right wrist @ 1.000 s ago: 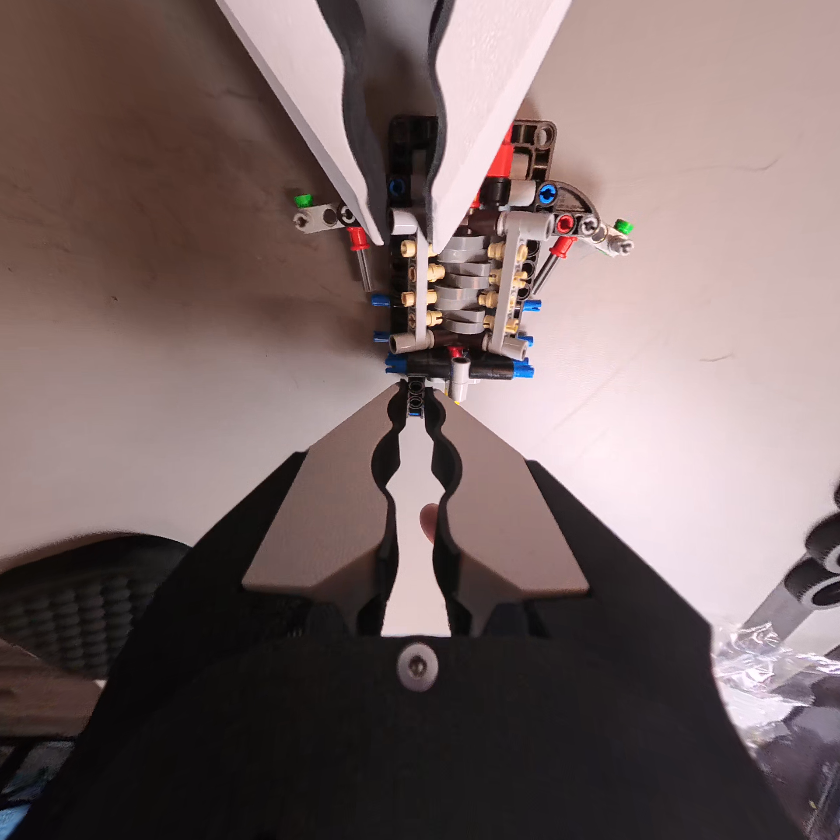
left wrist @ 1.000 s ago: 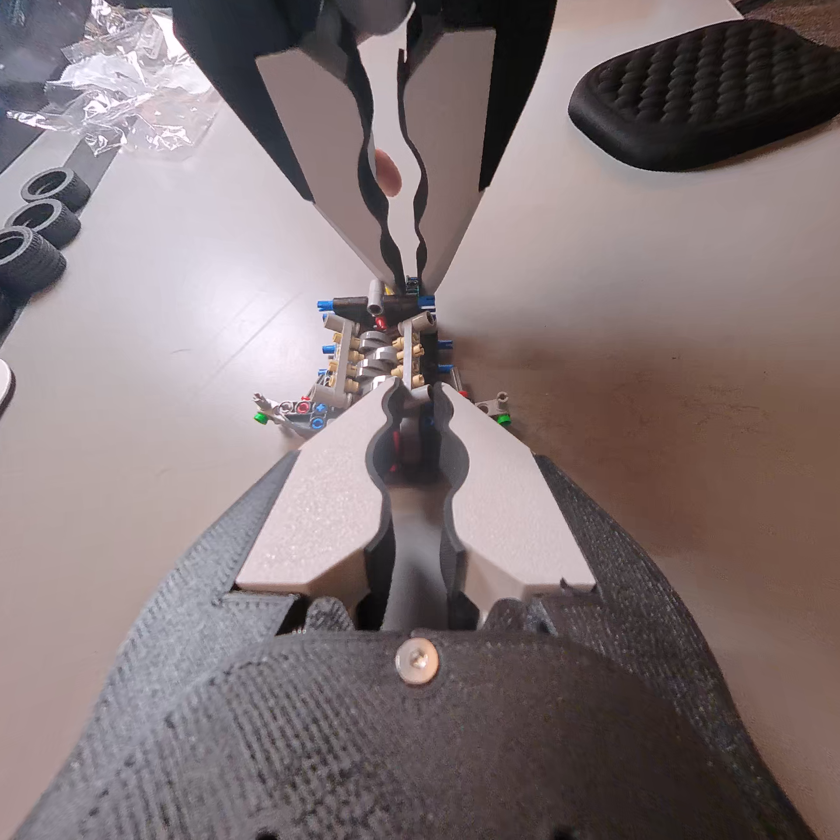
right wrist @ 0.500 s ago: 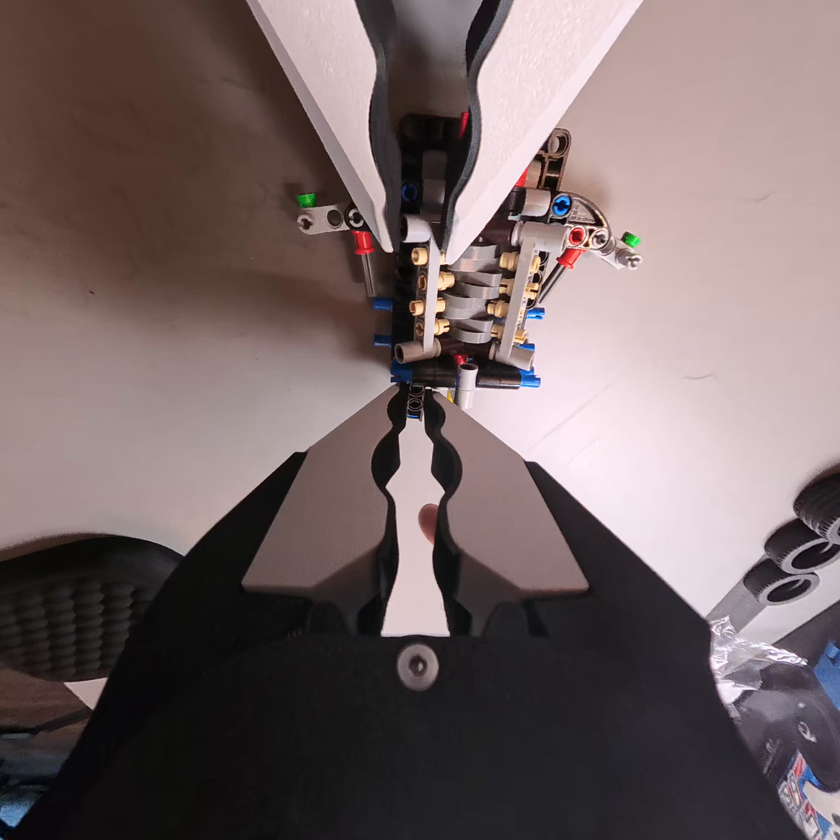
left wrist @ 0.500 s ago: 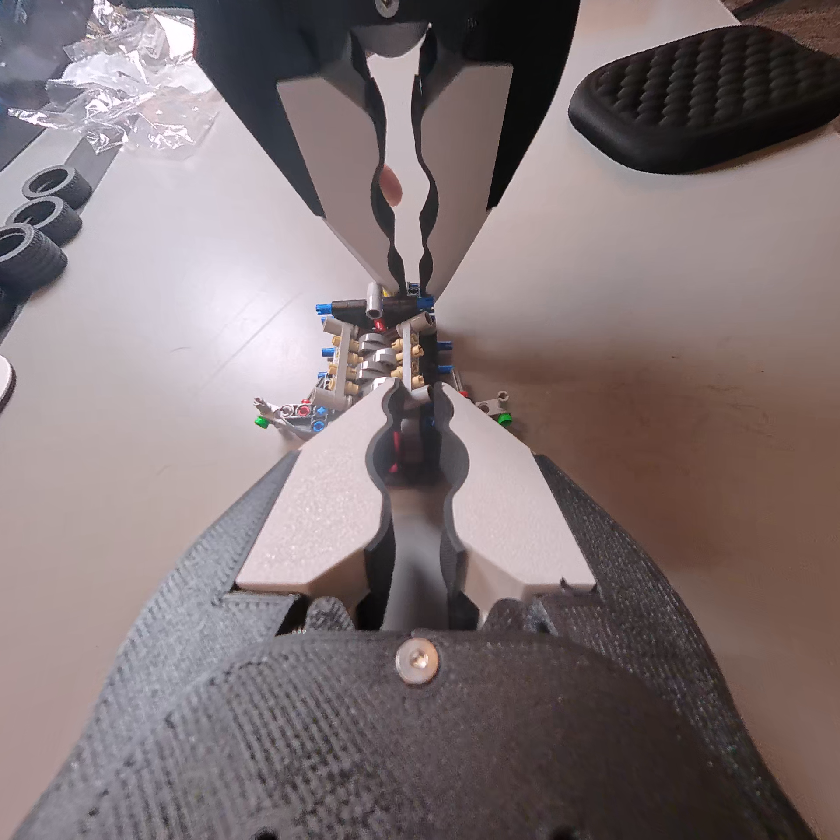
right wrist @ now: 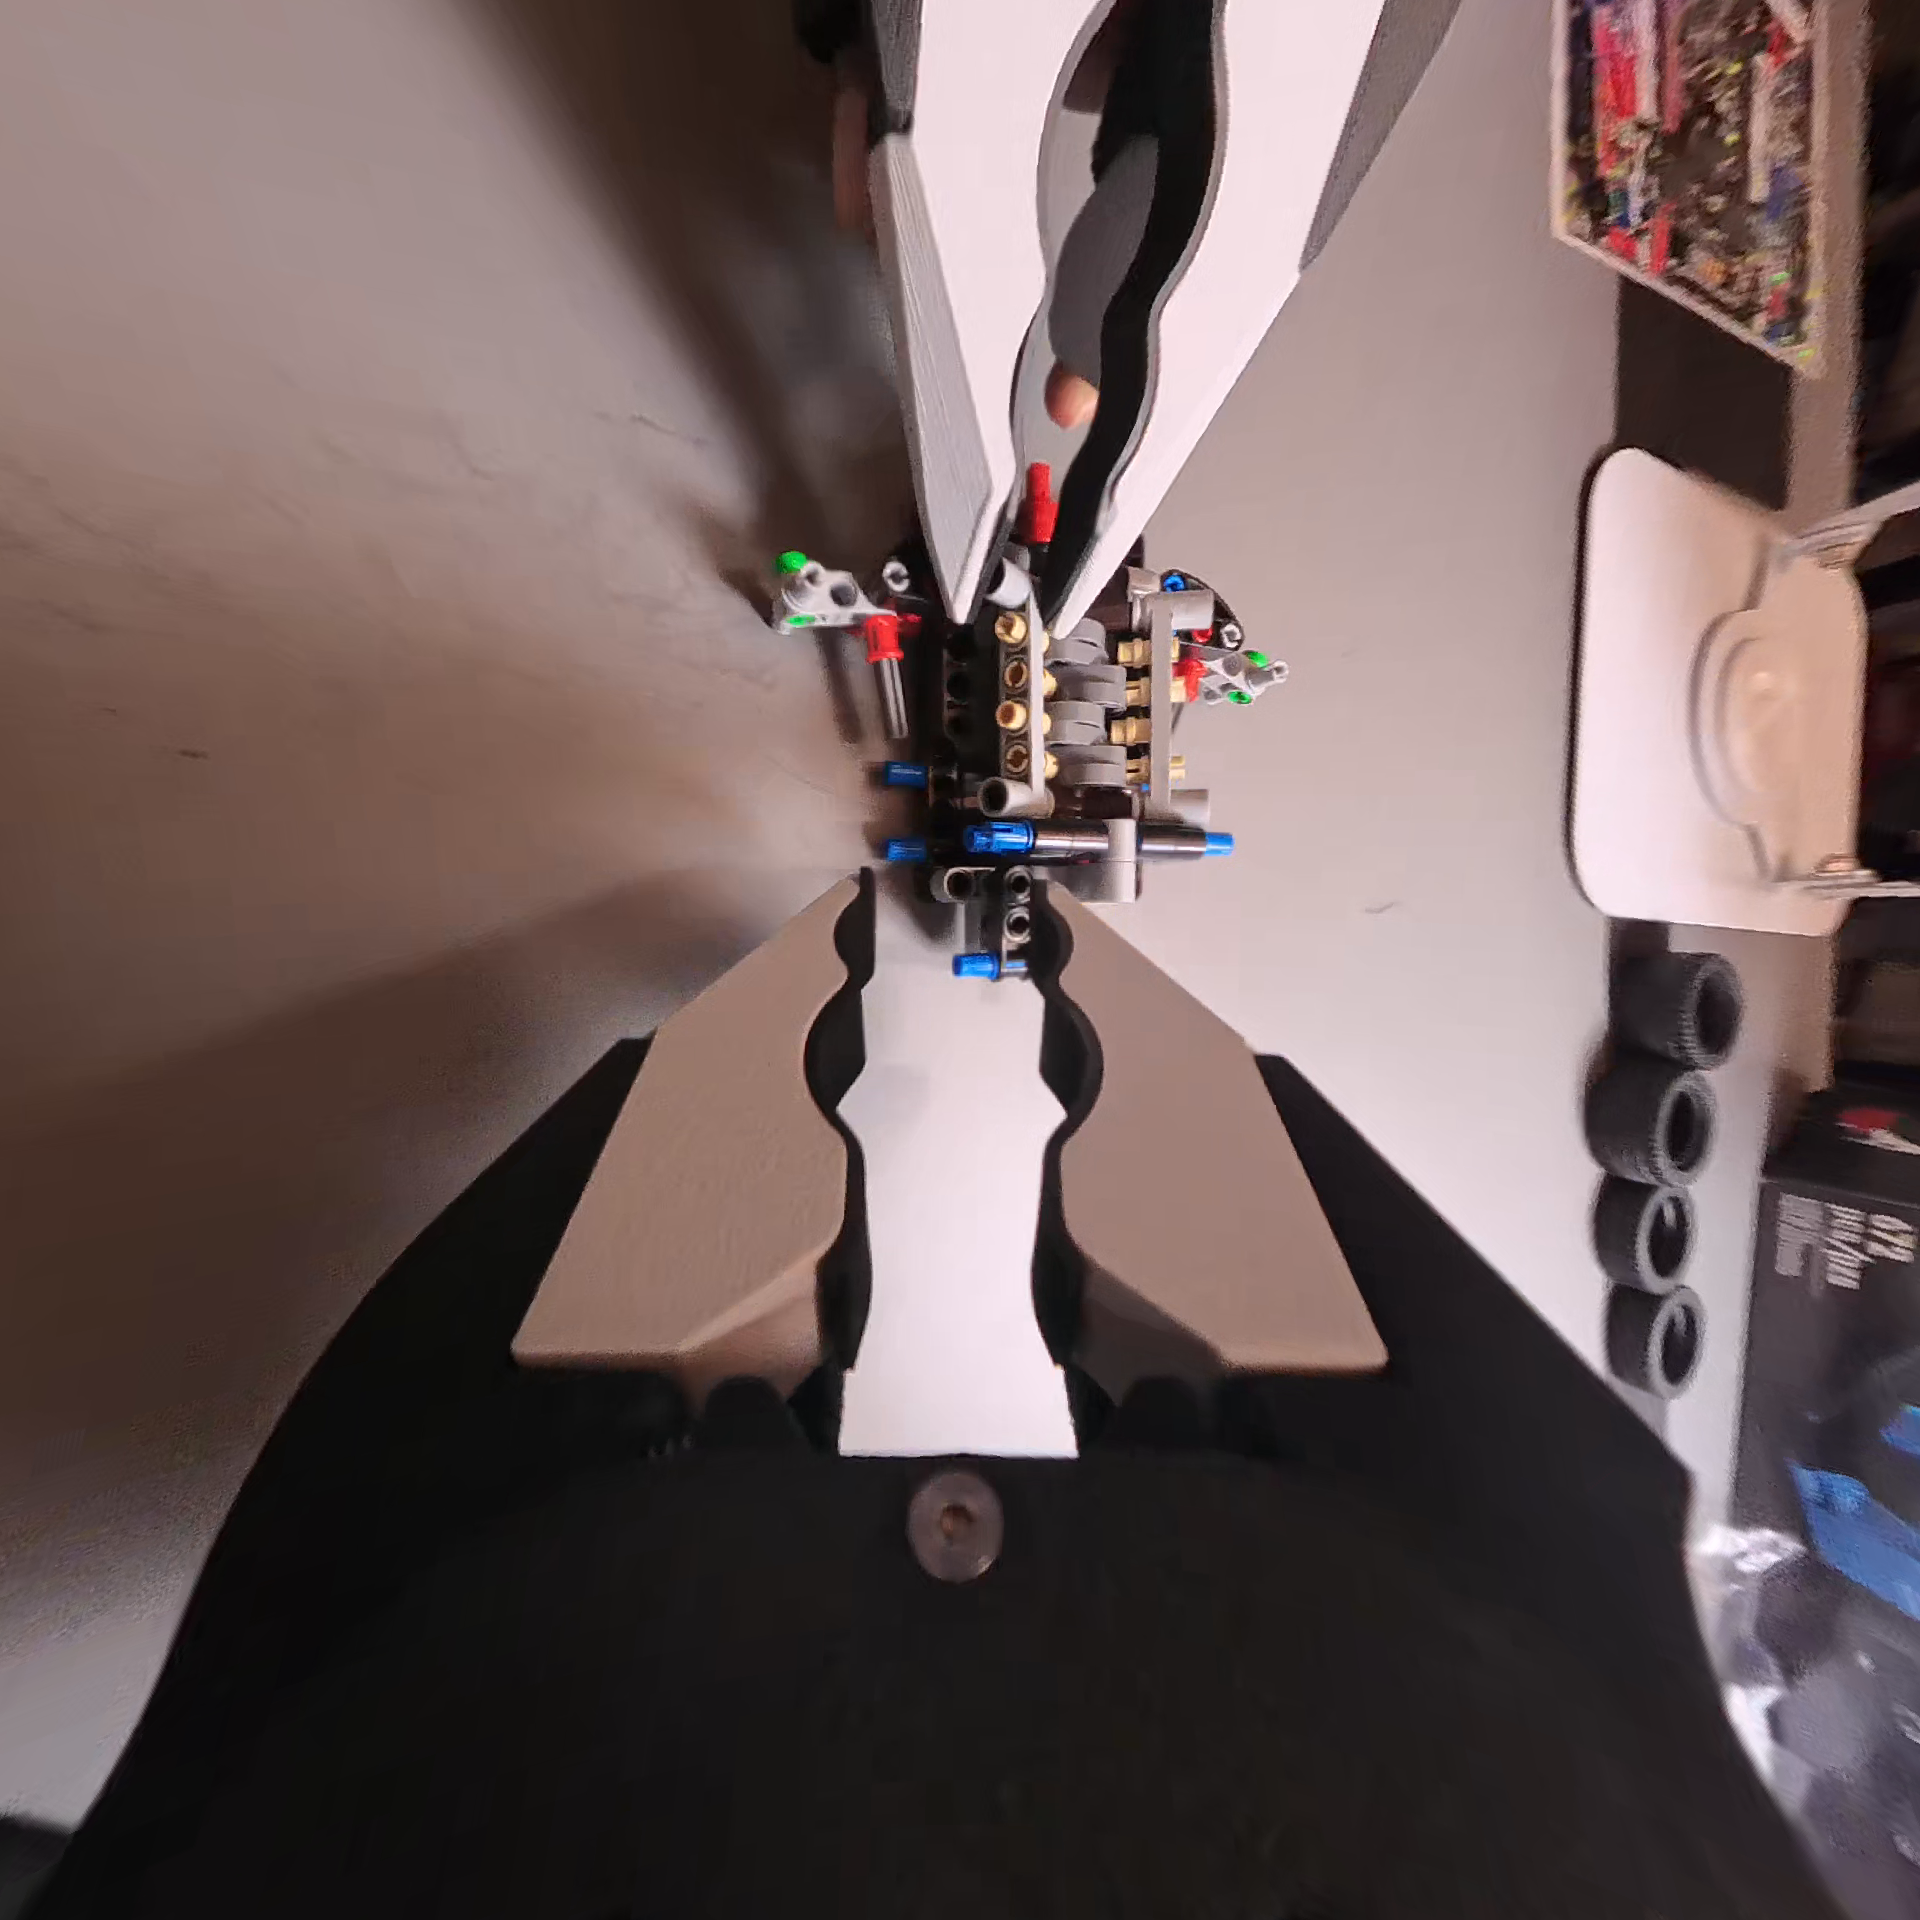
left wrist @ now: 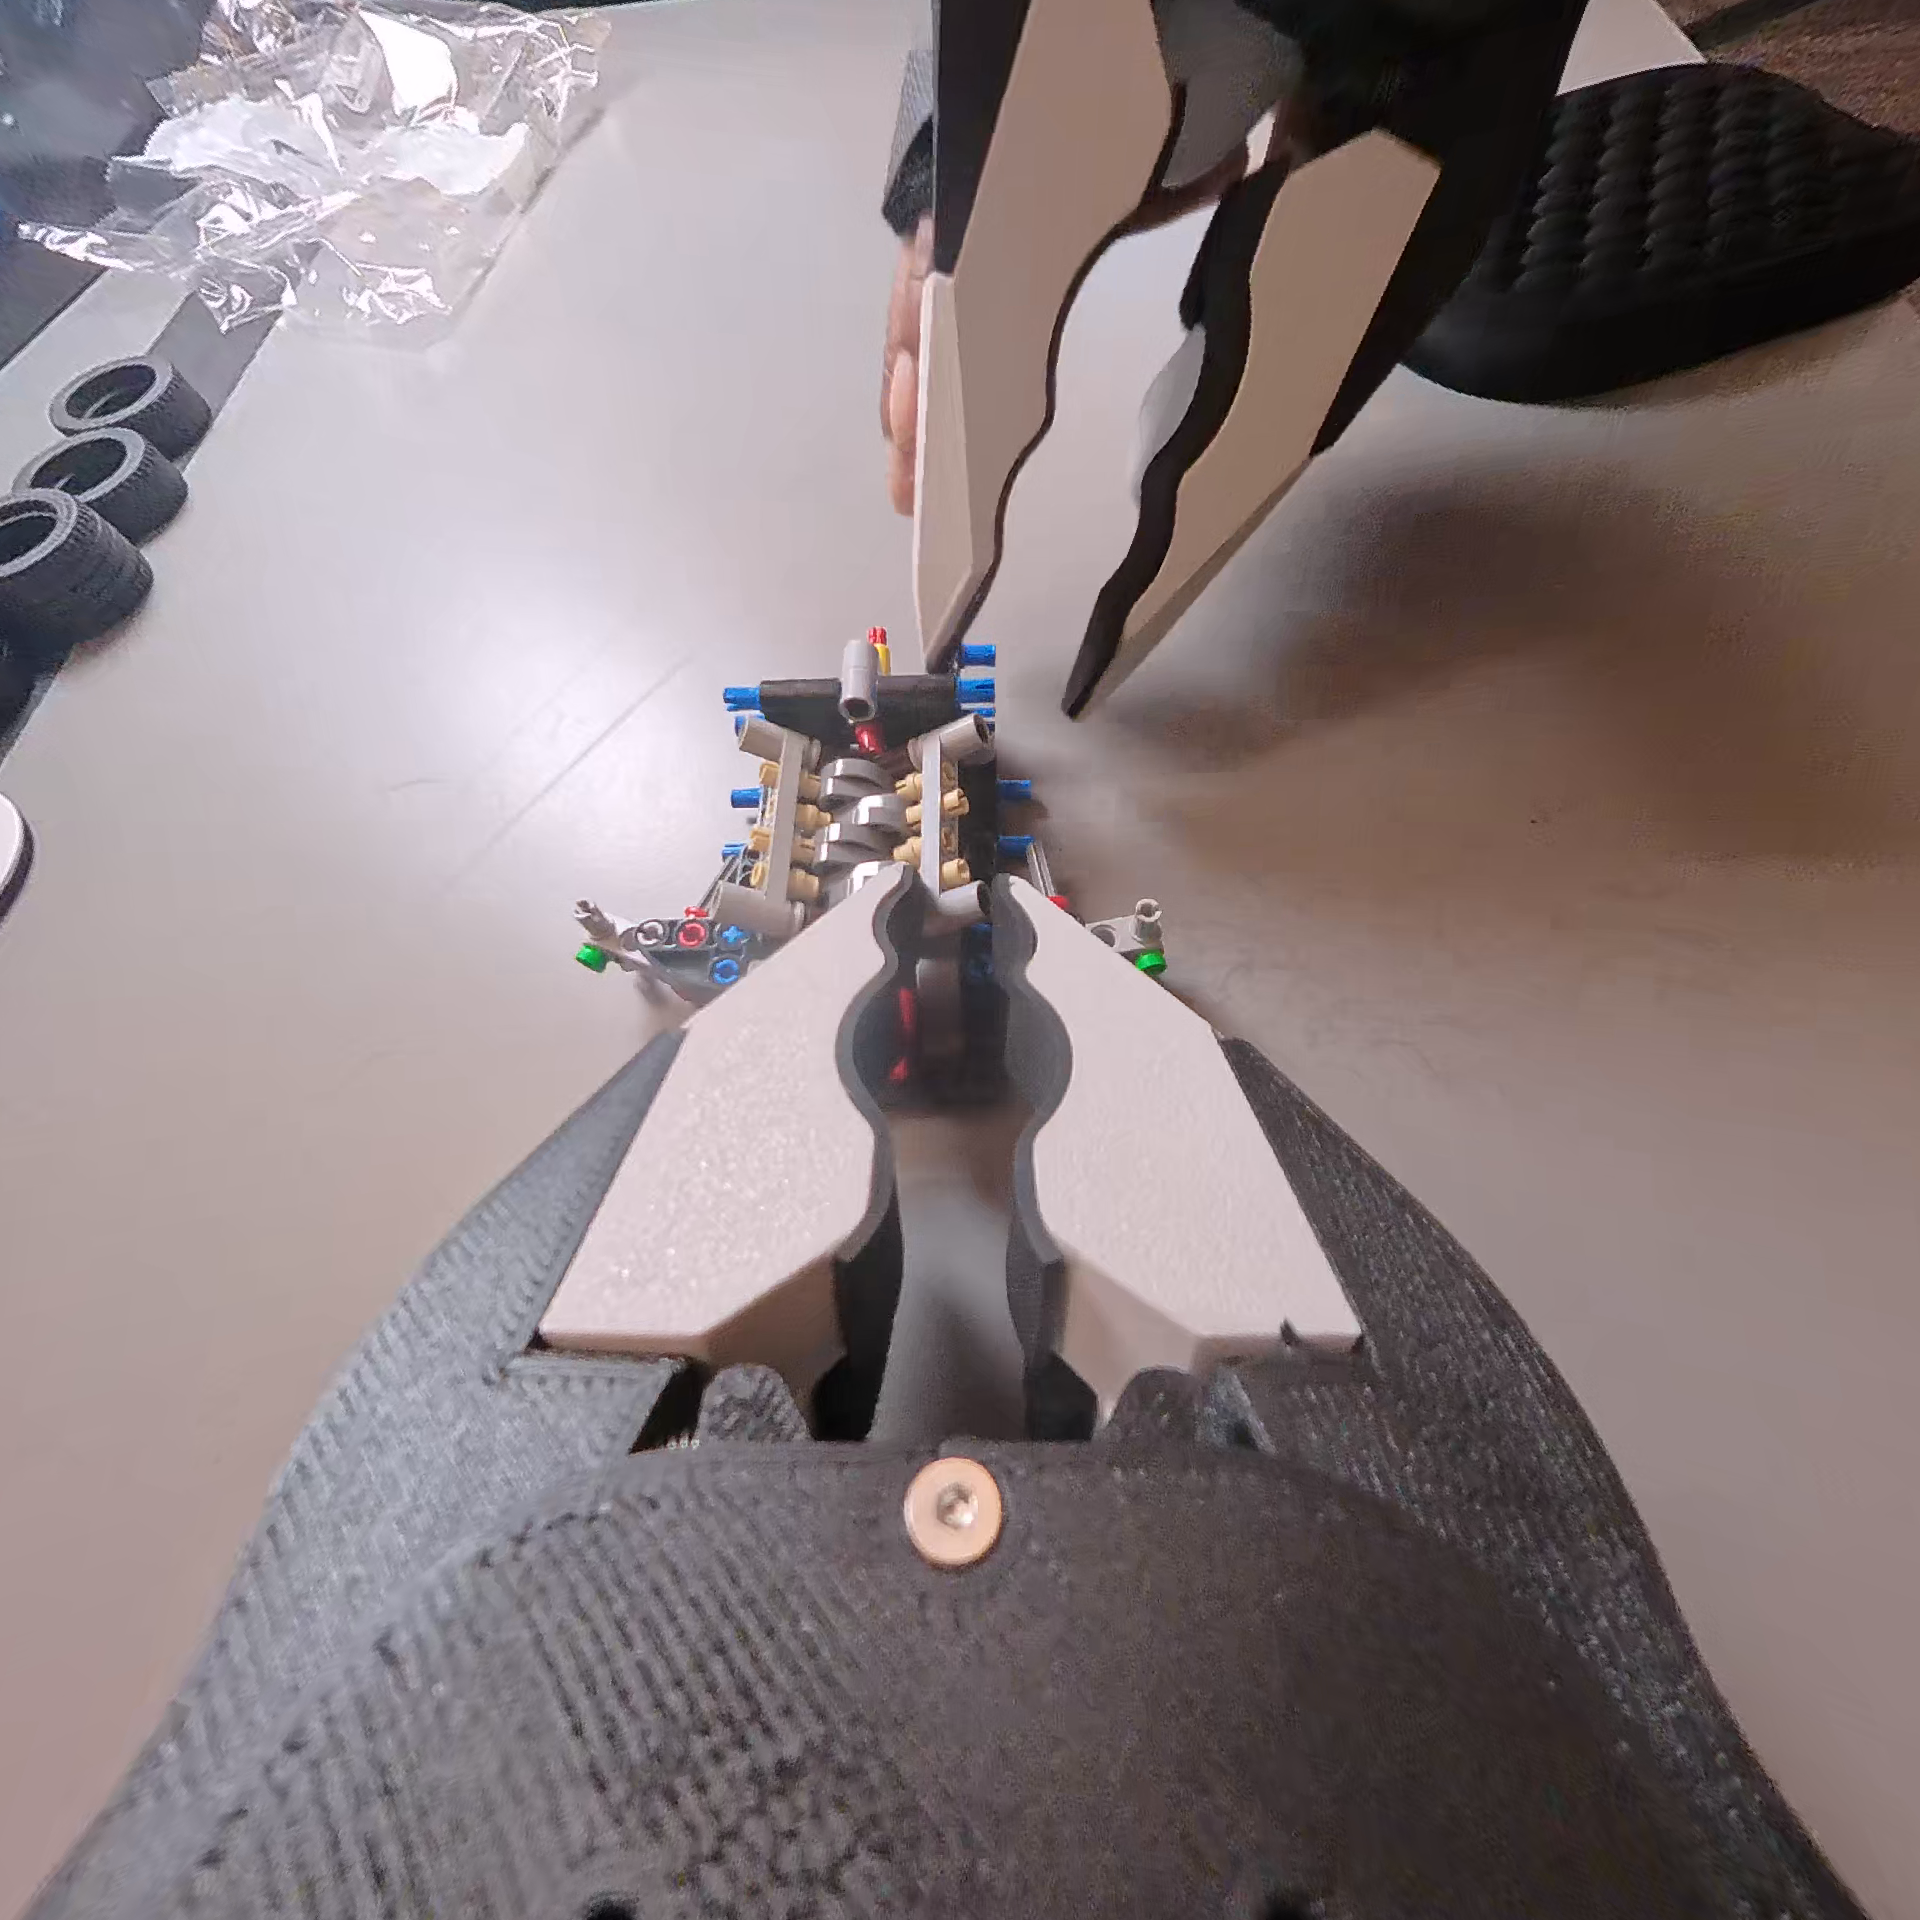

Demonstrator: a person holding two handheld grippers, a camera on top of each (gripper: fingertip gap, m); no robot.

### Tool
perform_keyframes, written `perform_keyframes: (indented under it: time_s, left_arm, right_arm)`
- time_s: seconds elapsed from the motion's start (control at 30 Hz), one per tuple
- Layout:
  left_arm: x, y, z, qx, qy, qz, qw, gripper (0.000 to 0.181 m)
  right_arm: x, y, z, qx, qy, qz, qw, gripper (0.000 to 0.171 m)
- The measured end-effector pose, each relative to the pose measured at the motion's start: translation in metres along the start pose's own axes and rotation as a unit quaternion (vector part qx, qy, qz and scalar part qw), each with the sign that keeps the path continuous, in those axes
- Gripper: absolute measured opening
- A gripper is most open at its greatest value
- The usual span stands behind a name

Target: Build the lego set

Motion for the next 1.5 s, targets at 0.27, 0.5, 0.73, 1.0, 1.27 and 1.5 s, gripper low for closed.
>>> perform_keyframes:
  time_s: [0.27,0.5,0.73,1.0,1.27,1.5]
  left_arm:
    - [0.0,0.0,0.0,0.0,0.0,0.003,1.0,0.013]
    - [0.0,0.0,0.0,-0.001,0.0,0.006,1.0,0.013]
    - [0.001,0.0,0.0,-0.004,0.004,0.007,1.0,0.013]
    - [0.0,0.0,0.0,0.009,0.0,0.01,1.0,0.012]
    - [-0.001,0.001,0.001,0.021,0.007,-0.016,1.0,0.013]
    - [-0.001,0.001,0.001,0.021,0.009,-0.035,0.999,0.014]
  right_arm:
    - [-0.001,-0.001,-0.005,0.004,-0.03,0.028,0.999,0.022]
    - [0.002,-0.002,-0.007,-0.009,-0.057,0.035,0.998,0.011]
    - [0.001,-0.003,-0.008,-0.019,-0.066,0.026,0.997,0.013]
    - [-0.006,-0.001,-0.006,0.031,-0.013,-0.045,0.998,0.028]
    - [-0.011,-0.032,0.012,0.151,-0.021,-0.191,0.97,0.051]
    - [0.001,-0.028,-0.009,0.11,0.013,-0.167,0.98,0.072]
Point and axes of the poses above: each gripper's, where its closed fingertips meet, z back along the fingers, y out of its top, x = y × z across the jaws, the point moved 2 cm from there along z, back along the fingers, and after that the axes turned 14 degrees about -x, right-handed, at the moved point
